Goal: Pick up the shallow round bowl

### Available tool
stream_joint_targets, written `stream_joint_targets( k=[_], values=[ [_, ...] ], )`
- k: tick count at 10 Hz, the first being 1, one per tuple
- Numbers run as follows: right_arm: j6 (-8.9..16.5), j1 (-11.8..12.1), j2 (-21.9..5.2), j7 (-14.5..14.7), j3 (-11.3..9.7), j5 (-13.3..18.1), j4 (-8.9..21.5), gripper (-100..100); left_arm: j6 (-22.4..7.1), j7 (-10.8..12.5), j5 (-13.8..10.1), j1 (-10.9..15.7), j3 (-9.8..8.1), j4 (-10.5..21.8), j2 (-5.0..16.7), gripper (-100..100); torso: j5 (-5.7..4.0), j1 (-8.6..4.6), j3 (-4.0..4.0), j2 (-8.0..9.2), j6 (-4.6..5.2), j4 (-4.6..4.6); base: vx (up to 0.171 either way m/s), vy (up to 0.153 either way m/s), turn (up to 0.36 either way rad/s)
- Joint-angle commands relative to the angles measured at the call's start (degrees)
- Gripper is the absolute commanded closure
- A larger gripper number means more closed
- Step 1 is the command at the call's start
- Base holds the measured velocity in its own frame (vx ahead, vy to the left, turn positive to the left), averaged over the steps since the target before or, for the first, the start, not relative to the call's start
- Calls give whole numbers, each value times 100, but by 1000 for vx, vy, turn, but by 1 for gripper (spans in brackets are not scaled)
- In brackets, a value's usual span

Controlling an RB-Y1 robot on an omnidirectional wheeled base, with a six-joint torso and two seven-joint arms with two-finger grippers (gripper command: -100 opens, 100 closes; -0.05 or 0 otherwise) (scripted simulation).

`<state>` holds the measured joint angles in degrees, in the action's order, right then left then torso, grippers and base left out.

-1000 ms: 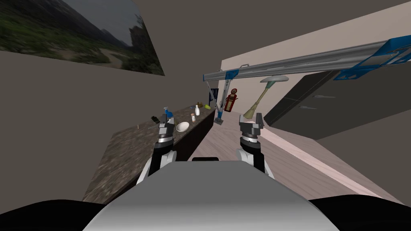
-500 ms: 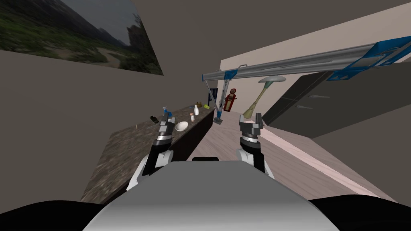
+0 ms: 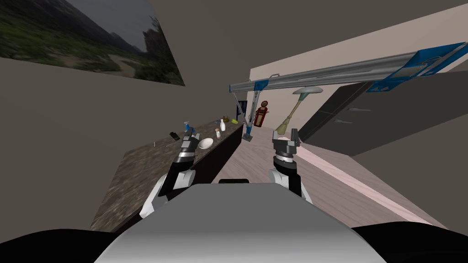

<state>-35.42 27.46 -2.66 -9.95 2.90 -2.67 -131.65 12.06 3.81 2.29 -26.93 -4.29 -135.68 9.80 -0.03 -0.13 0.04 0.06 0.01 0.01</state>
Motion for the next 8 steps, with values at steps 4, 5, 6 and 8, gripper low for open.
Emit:
stream_joint_targets(
  k=[4, 5, 6, 8],
  values=[
    [0, 0, 0, 0, 0, 0, 0, 0, -733, 263, -252, 147, -181, -116, 278, -100, 1, 3, 0, 1, 0, 0, -20, -31, -16],
    [0, 0, 0, 0, 0, 0, 0, 0, -896, 263, -252, 147, -181, -116, 278, -100, 0, 0, 1, 2, 0, 0, -16, -30, -9],
    [0, 0, 0, 0, 0, 0, 0, 0, -1062, 366, -361, 211, -253, -166, 370, -100, 0, 2, 0, 0, -1, 0, -15, -35, -18],
    [0, 0, 0, 0, 0, 0, 0, 0, -1397, 472, -476, 275, -326, -215, 455, -100, 0, 2, -1, -2, -1, 0, -13, -33, -20]
  ],
)
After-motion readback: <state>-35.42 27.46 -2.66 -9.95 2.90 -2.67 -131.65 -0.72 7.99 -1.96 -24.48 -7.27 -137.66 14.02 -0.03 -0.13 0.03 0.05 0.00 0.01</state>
